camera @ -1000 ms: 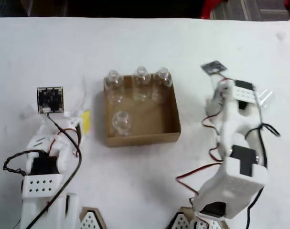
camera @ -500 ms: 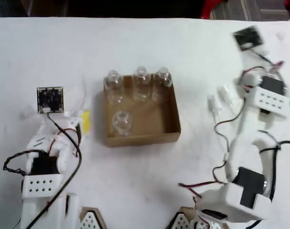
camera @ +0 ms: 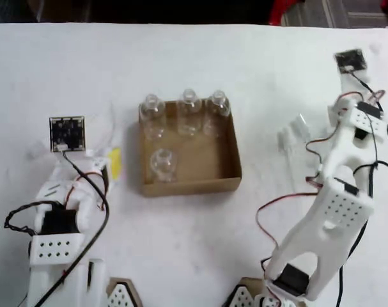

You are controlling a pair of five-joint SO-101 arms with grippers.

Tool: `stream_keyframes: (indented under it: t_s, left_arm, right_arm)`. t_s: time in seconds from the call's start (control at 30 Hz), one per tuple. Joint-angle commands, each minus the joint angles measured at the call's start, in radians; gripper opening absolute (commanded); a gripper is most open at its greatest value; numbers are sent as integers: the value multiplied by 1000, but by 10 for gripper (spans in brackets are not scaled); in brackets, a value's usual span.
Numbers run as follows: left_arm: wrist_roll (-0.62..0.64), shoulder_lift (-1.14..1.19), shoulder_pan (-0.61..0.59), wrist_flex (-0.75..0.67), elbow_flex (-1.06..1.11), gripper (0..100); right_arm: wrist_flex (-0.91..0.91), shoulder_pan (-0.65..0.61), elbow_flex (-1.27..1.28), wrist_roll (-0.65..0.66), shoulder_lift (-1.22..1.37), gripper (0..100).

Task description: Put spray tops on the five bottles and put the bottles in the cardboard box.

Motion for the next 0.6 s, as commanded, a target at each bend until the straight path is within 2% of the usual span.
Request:
stream_keyframes:
  t_s: [0.0, 0.17, 0.27, 0.43, 0.57]
  left_arm:
    - [2, -15, -10, -21, -5, 229]
    - [2, -15, -10, -21, -5, 229]
    - [2, -15, -10, -21, -5, 229]
    - [2, -13, -10, -21, -5, 229]
    - [2, -13, -10, -20, -5, 229]
  right_arm:
    - [177, 93, -333, 51, 162, 16]
    - [522, 154, -611, 364, 303, 16]
    - [705, 199, -755, 488, 349, 16]
    - [1003, 254, -948, 643, 383, 16]
    - [983, 309, -1010, 637, 375, 18]
